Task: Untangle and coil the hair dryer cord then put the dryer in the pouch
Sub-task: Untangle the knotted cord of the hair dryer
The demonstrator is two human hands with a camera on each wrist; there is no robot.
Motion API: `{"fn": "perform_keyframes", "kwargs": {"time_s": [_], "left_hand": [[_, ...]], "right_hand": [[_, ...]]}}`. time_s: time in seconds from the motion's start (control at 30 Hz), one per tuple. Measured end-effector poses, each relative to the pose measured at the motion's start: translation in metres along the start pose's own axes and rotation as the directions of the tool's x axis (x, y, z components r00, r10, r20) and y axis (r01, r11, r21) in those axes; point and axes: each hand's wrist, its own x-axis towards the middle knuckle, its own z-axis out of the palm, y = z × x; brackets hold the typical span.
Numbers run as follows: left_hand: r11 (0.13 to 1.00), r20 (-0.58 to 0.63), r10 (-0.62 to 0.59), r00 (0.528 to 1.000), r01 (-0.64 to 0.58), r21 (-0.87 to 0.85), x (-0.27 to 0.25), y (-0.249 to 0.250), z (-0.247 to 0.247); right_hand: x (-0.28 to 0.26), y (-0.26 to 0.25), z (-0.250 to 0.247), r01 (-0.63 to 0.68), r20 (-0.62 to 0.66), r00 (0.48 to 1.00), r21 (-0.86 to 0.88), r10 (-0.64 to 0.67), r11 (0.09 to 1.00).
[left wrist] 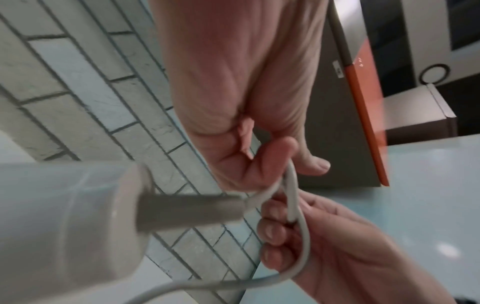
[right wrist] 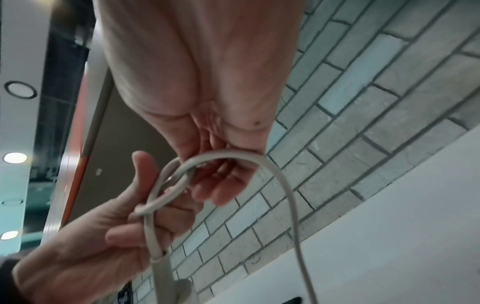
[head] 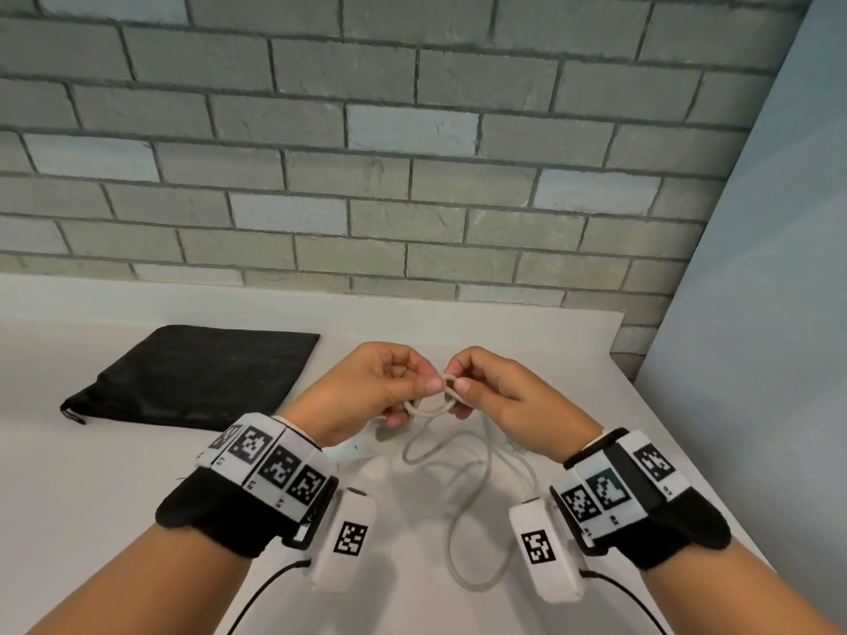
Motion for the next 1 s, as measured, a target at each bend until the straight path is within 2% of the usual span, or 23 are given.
{"fn": "perform_keyframes", "kwargs": {"time_s": [0.1,0.2,0.3,0.37,0.43,0.53,0.57,0.6,0.63,0.7,0.77,0.8,0.87,0.93,1.0], "left_hand": [[0.999,0.011,-0.036,0.999,0.036,-0.010,0.000,-0.001,-0.003],[0.998,-0.027,-0.042,0.999,0.040,-0.055,0.000,-0.004,-0.007],[0.963,-0.002,-0.093,0.996,0.089,-0.254,0.001,-0.008,-0.009],[0.877,0.005,-0.116,0.993,0.105,-0.468,0.003,-0.008,-0.011],[0.770,0.006,-0.088,0.996,0.072,-0.634,0.003,-0.008,-0.011],[0.588,-0.009,0.015,1.000,-0.017,-0.809,0.000,-0.012,-0.013],[0.565,-0.012,0.034,0.999,-0.029,-0.824,-0.001,-0.012,-0.015],[0.596,0.016,0.036,0.999,-0.009,-0.803,-0.001,-0.011,-0.019],[0.684,0.082,0.010,0.997,0.053,-0.728,-0.003,-0.008,-0.021],[0.882,0.268,-0.105,0.958,0.215,-0.420,-0.006,0.000,-0.025],[0.948,0.384,-0.179,0.906,0.263,-0.180,-0.009,0.006,-0.026],[0.956,0.399,-0.153,0.904,0.237,-0.171,-0.009,0.009,-0.024],[0.942,0.355,-0.056,0.933,0.167,-0.291,-0.007,0.015,-0.020],[0.885,0.248,0.025,0.968,0.094,-0.457,-0.003,0.020,-0.018],[0.795,0.084,0.127,0.988,-0.051,-0.604,0.001,0.022,-0.023]], "right_hand": [[0.000,0.003,0.003,0.031,-0.042,0.999,0.092,-0.027,0.995],[0.001,0.007,0.002,0.029,-0.076,0.997,0.092,-0.022,0.995],[-0.001,0.014,0.001,0.010,-0.113,0.994,0.051,-0.004,0.999],[-0.003,0.017,0.002,-0.022,-0.081,0.996,0.081,0.028,0.997],[-0.006,0.021,0.002,-0.046,-0.014,0.999,0.215,0.050,0.976],[-0.007,0.029,0.000,-0.042,0.052,0.998,0.301,0.027,0.953],[-0.007,0.031,-0.001,-0.041,0.058,0.998,0.283,0.026,0.958],[-0.007,0.032,-0.002,-0.048,0.054,0.998,0.272,0.035,0.961],[-0.007,0.031,-0.003,-0.058,0.041,0.998,0.257,0.049,0.965],[-0.007,0.027,-0.006,-0.058,0.034,0.998,0.188,0.052,0.981],[-0.006,0.021,-0.007,-0.034,0.074,0.997,0.096,0.027,0.995],[-0.004,0.018,-0.005,-0.022,0.092,0.996,0.062,0.016,0.998],[0.000,0.016,-0.002,-0.021,0.080,0.997,0.063,0.016,0.998],[0.001,0.017,-0.001,-0.031,0.036,0.999,0.098,0.027,0.995],[0.000,0.017,-0.003,-0.051,0.012,0.999,0.154,0.050,0.987]]}}
